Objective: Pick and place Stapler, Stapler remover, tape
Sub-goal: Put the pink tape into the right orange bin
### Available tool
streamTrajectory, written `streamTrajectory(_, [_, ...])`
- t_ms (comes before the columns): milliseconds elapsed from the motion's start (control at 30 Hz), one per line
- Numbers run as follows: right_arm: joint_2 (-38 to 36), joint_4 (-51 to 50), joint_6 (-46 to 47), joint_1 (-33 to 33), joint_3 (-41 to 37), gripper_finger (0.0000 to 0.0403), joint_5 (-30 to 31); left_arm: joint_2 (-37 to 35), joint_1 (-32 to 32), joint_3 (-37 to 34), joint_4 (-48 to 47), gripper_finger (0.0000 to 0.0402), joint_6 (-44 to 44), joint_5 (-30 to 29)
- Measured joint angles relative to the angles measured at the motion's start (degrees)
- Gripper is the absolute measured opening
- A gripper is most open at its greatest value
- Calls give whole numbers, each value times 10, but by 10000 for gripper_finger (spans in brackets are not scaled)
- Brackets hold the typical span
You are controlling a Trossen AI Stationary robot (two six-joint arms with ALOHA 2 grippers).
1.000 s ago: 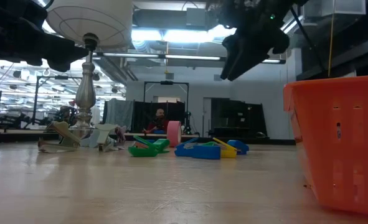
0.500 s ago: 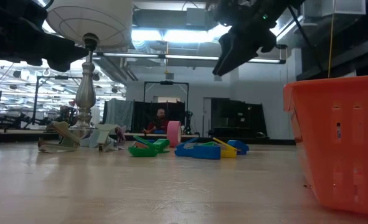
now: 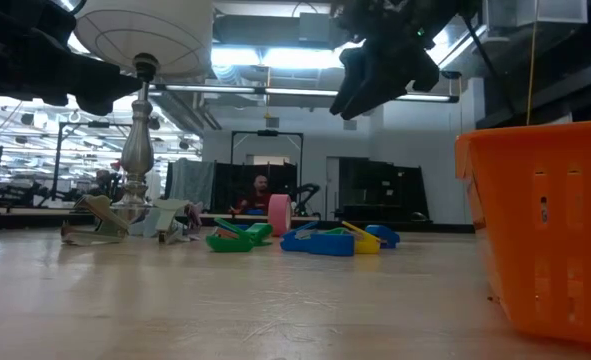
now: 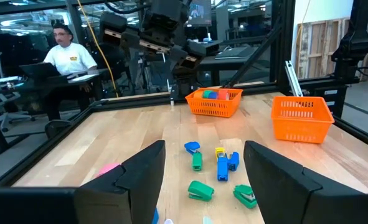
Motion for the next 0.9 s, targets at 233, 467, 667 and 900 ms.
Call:
streamTrajectory(233, [64,-8,-96,-7,45,227,-20,0,0,0,0,215,0,0])
streamTrajectory(467, [129,-27,-201,-10,103,227,-27,0,0,0,0,216,0,0])
streamTrajectory(667, [170,-71,-282,-19,138,227,-5,0,0,0,0,216,0,0])
streamTrajectory(900, [232,-37,-418,-24,175,227,29,0,0,0,0,215,0,0])
